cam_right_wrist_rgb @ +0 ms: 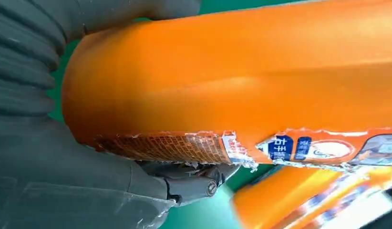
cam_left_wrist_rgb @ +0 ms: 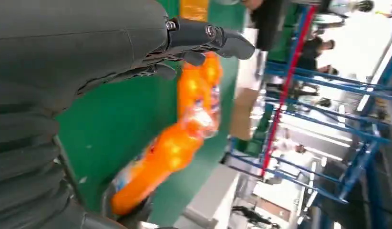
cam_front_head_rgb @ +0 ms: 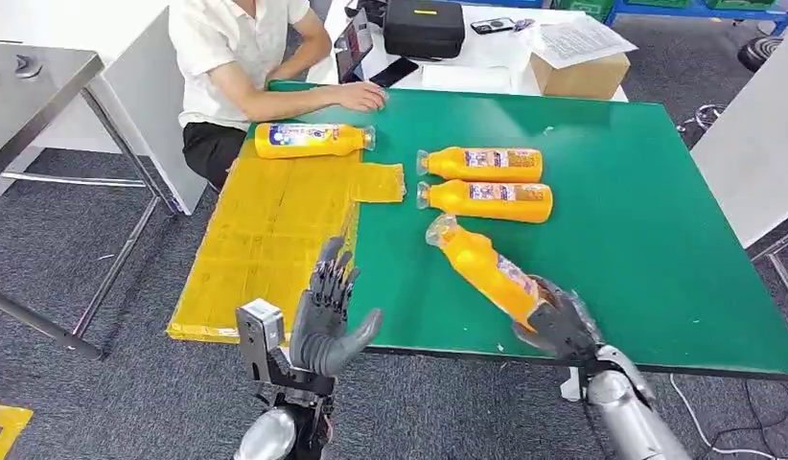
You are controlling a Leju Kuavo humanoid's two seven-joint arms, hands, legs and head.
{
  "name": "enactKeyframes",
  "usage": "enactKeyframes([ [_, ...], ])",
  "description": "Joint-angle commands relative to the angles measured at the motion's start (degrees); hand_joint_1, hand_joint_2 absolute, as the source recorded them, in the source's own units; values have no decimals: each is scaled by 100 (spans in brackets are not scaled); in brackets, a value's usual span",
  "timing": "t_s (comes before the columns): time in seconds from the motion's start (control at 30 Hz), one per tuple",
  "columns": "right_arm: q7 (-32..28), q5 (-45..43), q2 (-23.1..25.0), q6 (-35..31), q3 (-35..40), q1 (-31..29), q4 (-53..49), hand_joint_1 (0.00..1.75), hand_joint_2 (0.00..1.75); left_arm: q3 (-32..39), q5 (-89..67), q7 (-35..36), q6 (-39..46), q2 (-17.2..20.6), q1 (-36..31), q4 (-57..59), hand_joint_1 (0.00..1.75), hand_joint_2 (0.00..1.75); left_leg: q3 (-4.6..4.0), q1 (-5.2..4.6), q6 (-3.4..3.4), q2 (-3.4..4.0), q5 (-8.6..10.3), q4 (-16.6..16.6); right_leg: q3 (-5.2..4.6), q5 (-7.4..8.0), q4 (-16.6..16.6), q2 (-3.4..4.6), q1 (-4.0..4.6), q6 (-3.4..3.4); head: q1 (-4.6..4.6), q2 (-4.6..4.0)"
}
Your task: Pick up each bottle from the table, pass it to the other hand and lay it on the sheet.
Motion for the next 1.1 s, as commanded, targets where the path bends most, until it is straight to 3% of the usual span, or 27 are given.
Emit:
enactKeyframes([
  [0.03,-425,-1366,911,788,-109,516,-1732,175,175,94,1110,348,-817,329,165,974,0,175,7,5,-10,2,-1,-11,9,-3,-8,5,6,-11,9,0],
  [0.1,-315,-1724,1027,853,45,624,-2153,175,175,-7,1087,280,-874,417,202,924,0,175,7,4,-19,27,-9,-15,-1,-6,-2,36,3,-19,4,0],
  [0.27,-235,-1969,1094,859,370,694,-2449,175,175,-30,1026,255,-786,407,91,824,0,175,-40,3,-17,-9,-3,-9,-34,-15,7,1,2,-14,6,0],
  [0.53,-275,-1601,925,1191,1373,555,-2062,175,175,-122,476,44,-716,304,-261,664,0,175,-72,3,-13,-27,2,-3,-57,-12,7,-12,0,-10,6,0],
  [0.67,-167,-1464,1002,1375,2023,363,-1492,164,175,-225,314,-131,-789,167,-460,675,0,175,-64,5,-17,-12,-3,-3,-54,-11,8,3,2,-15,6,0],
  [0.77,-214,-1427,972,1308,2130,328,-1328,154,175,-284,244,-135,-801,181,-451,575,0,175,-63,4,-17,-25,-1,-5,-50,-14,7,-10,2,-14,6,0],
  [1.1,-241,-1014,930,1136,2480,79,-1161,161,175,-468,12,3,-952,153,-610,894,0,175,-73,4,-13,-32,3,-5,-59,-12,5,-19,1,-10,6,0],
])
